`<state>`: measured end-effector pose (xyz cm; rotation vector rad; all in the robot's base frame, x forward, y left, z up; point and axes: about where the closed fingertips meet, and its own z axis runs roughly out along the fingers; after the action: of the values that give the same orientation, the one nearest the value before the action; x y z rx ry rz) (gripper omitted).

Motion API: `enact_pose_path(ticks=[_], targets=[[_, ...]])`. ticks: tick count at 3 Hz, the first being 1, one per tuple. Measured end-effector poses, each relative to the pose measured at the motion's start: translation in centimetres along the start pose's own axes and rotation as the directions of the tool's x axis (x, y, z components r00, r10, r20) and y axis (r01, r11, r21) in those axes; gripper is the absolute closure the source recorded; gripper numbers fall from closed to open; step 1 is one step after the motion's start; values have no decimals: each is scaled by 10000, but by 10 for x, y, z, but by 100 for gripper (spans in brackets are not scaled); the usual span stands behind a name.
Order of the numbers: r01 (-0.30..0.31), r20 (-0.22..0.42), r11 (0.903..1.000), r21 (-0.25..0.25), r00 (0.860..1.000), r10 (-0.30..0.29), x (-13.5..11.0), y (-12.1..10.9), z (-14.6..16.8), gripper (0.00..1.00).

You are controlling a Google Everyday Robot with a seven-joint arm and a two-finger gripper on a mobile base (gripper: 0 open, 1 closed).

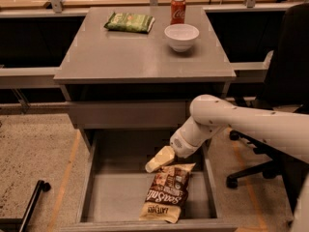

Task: Pick brown chip bag from middle drawer and place on counter

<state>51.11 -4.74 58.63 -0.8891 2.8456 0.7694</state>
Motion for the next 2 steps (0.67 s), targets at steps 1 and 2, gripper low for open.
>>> enact_pose_path(ticks=[1, 2], targets=[[-1311, -633, 9902, 484, 9890, 1340, 2, -27, 39, 0], [-2310, -1220, 9666, 1112, 9621, 2440, 13, -54, 70, 0]])
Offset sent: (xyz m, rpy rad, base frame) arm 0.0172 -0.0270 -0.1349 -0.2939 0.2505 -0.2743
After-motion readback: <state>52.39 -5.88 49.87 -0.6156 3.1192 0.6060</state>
